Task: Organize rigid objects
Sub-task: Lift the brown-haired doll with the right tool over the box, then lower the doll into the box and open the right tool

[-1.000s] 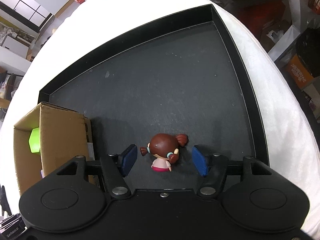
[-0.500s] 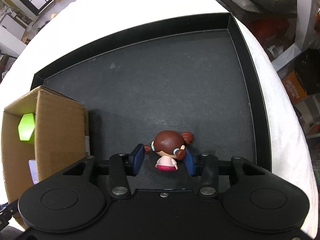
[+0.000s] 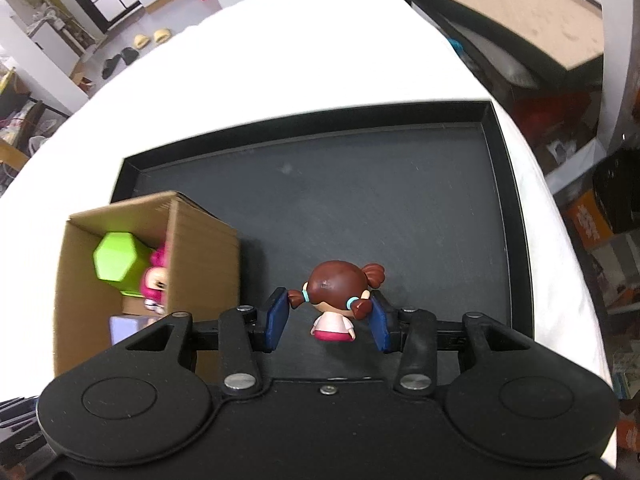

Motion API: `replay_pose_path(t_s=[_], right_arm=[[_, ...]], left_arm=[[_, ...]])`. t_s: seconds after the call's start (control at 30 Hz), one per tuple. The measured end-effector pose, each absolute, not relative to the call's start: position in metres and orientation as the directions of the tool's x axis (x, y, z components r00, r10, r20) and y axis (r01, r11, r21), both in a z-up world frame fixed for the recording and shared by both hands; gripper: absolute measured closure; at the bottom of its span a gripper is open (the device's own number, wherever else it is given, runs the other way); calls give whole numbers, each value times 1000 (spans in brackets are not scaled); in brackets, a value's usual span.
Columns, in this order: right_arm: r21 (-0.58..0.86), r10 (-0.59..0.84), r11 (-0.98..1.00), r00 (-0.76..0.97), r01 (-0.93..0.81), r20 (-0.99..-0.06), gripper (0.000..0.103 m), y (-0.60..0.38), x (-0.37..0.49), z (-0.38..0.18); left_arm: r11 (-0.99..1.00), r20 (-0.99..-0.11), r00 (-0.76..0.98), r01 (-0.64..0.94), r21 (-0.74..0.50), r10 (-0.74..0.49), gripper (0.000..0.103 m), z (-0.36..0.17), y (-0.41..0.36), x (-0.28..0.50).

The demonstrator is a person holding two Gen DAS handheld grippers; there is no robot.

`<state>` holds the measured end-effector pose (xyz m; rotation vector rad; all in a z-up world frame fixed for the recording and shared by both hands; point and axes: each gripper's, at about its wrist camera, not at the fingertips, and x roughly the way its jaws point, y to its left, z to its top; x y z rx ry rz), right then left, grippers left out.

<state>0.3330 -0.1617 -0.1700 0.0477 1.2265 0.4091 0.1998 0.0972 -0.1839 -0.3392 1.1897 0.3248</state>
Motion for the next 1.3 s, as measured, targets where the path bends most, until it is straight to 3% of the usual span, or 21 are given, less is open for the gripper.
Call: replay_pose_path(t_s=[0.77,1.3], right_arm=[[297,450,856,327,-422,-831,61,-108,310,-97],[348,498,811,243,-469,-832,60,-51,293,-103]], left_arm=[[901,-929,370,-408,-145,18,91,-182,105,191],[888,-919,392,-412,-205,-31,91,-183,116,185]])
